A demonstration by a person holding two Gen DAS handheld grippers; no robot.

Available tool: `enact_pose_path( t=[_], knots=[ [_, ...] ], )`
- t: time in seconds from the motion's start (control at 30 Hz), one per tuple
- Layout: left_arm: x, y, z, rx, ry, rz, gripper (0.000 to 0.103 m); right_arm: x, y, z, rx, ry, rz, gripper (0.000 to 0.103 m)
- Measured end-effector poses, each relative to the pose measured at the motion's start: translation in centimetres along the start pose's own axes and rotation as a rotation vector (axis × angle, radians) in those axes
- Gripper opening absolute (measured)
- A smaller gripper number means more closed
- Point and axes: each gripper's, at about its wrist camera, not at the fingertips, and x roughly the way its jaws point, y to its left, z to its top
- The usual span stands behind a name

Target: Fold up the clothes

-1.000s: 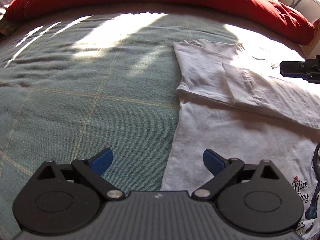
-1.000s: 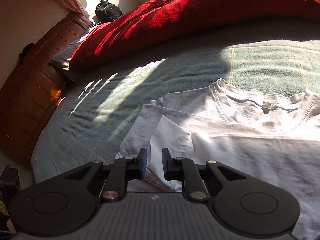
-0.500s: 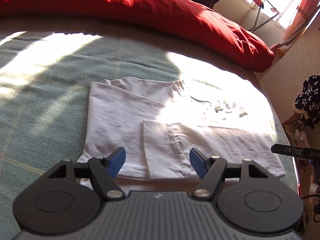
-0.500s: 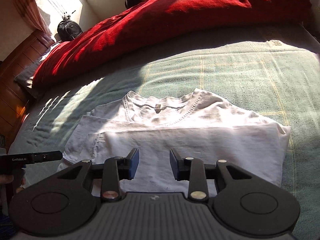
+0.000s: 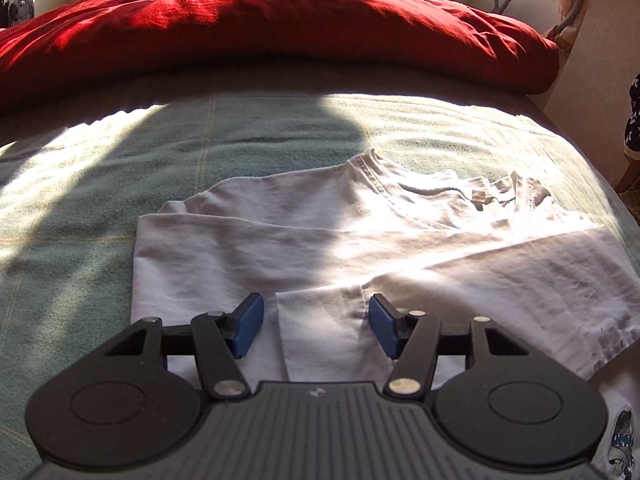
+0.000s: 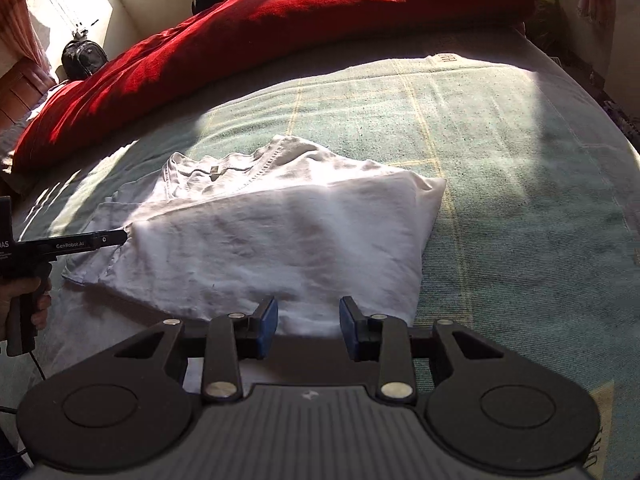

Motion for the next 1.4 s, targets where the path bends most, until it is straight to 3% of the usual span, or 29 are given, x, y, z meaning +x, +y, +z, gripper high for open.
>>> enact_pose_path(
  t=[0.2, 0.33, 0.43, 0.5, 0.63, 0.8, 0.93, 1.1, 1.2, 1.27, 1.4],
  knots=[
    [-0.7, -1.5, 0.5, 0.028, -0.014, 0.025, 0.056, -0.2, -1.7, -2.4, -0.092, 0.003, -0.161, 0.051],
    [-1.6, -4.1, 1.0, 0.038, -0.045, -0.085, 0.058, 1.1, -2.2, -3.2, -0.086, -0.021, -0.187, 0.051],
    [-0.9, -6.1, 1.0, 0.040, -0.021, -0.170, 0.059, 2.0, -2.0, -3.0, -0.074, -0.067, -0.199, 0.051],
    [0.1, -7.2, 0.5, 0.062, 0.011, -0.164, 0.059, 2.6, -1.5, -2.7, -0.080, -0.107, -0.244, 0.051],
    [1.7, -7.9, -0.6, 0.125, 0.052, -0.078, 0.061, 2.6, -1.2, -2.9, -0.084, -0.113, -0.326, 0.051],
    [0.9, -8.9, 1.0, 0.172, 0.084, -0.068, 0.058, 1.0, -2.4, -5.3, -0.071, -0.059, -0.262, 0.052],
    [1.2, -12.9, 4.4, 0.236, 0.106, -0.259, 0.062, -0.6, -3.2, -5.9, -0.052, -0.073, -0.199, 0.052],
    [4.8, -21.2, 8.7, 0.381, 0.207, -0.477, 0.066, -1.8, -4.0, -5.2, -0.020, -0.119, -0.132, 0.053],
    [7.5, -25.9, 10.0, 0.495, 0.269, -0.540, 0.066, -1.9, -4.8, -4.6, -0.026, -0.133, -0.101, 0.056],
    [9.3, -28.1, 10.4, 0.534, 0.338, -0.579, 0.066, -1.4, -5.0, -4.6, -0.051, -0.142, -0.126, 0.056],
    [10.5, -29.6, 10.6, 0.556, 0.399, -0.623, 0.066, 0.1, -4.5, -5.0, -0.085, -0.166, -0.167, 0.057]
  ],
)
